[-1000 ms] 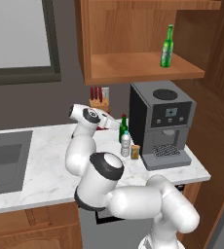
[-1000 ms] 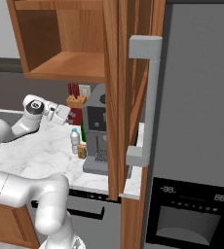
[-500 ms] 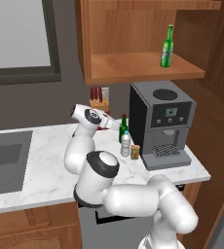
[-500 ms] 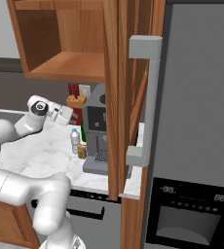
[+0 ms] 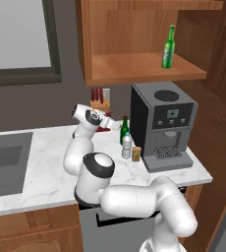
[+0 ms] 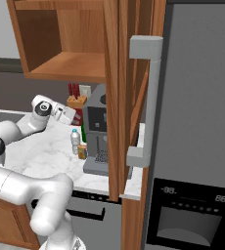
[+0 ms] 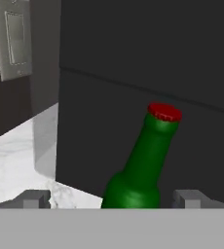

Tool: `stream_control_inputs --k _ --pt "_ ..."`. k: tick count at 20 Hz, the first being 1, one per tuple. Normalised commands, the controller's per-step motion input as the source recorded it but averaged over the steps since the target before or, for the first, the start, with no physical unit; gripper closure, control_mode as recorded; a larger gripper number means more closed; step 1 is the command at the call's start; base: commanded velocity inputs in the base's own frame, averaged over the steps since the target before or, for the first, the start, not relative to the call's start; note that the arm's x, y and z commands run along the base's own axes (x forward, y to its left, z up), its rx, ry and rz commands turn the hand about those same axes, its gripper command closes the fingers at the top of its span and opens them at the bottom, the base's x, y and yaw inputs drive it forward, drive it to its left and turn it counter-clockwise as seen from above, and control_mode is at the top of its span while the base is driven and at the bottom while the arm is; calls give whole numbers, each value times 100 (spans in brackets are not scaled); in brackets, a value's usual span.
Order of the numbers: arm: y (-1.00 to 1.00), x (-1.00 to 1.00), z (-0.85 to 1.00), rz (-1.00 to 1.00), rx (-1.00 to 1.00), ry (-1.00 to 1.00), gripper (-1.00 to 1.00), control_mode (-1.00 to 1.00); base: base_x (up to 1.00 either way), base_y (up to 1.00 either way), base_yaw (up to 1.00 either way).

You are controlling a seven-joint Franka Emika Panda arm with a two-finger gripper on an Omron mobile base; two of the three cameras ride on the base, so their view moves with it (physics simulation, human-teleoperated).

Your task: Sort all alcoholic drinks to one cabinet, and non-alcoholic drinks to the other.

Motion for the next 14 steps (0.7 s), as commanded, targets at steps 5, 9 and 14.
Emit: stream_control_inputs --k 5,9,14 --pt "-12 -5 -8 0 0 0 -100 -100 0 0 0" --pt "-17 0 -3 0 0 0 -100 -100 0 0 0" --pt "-20 -1 -8 0 0 0 -100 -100 0 0 0"
